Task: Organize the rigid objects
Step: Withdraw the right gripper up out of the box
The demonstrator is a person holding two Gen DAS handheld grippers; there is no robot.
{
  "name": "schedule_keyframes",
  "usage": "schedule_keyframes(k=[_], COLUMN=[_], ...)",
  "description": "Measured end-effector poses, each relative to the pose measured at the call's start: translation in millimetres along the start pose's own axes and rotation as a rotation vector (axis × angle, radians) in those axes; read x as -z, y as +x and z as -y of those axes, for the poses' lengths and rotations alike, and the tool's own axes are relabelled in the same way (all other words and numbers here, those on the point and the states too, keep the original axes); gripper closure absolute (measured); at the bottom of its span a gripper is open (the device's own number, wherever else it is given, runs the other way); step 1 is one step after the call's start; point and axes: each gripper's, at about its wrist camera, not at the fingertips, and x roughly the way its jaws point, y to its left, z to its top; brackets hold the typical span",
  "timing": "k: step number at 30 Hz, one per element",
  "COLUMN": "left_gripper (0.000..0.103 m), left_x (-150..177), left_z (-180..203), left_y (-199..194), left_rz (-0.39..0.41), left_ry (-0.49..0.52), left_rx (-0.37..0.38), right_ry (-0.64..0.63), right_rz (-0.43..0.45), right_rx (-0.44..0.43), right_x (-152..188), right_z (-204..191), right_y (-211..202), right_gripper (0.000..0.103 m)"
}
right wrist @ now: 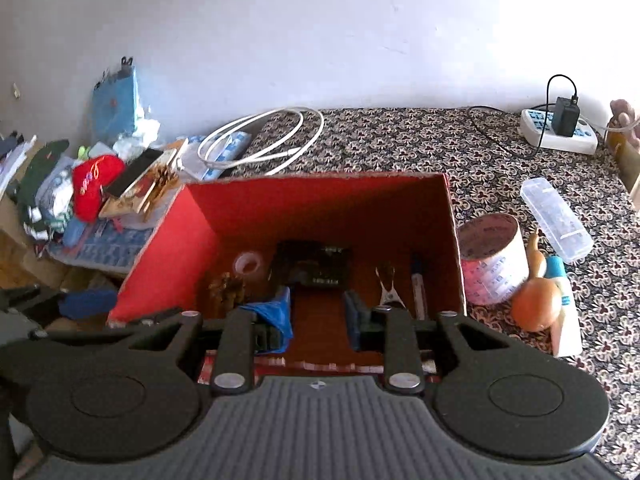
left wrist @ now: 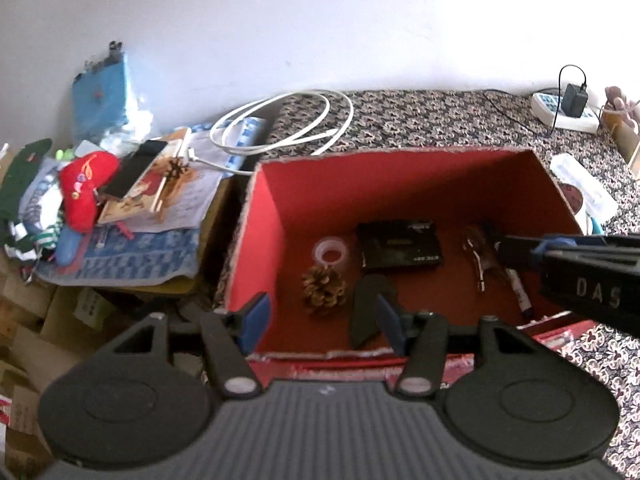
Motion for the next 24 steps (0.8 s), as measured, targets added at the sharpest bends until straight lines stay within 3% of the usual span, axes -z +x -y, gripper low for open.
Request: schedule_keyframes(k=[15,24], left_gripper=[0.041,0.039], left_x=[31.2,50.4], left_z=[2.4,5.8], left_y=[-16.9,-12.9], left_rz=[-0.042,-0.11], left_ry=[-0.057,-0.067], left_rx=[-0.086,-0.103], right_ry=[0.019,0.058], right_rz=[-0.039,-0.098], right_rx=[0.028,-0.037], right_x=[34.7,50.8], right_z=[9.2,10.2], right_y=[-18.7,-18.2], right_gripper=[0.089,0.089])
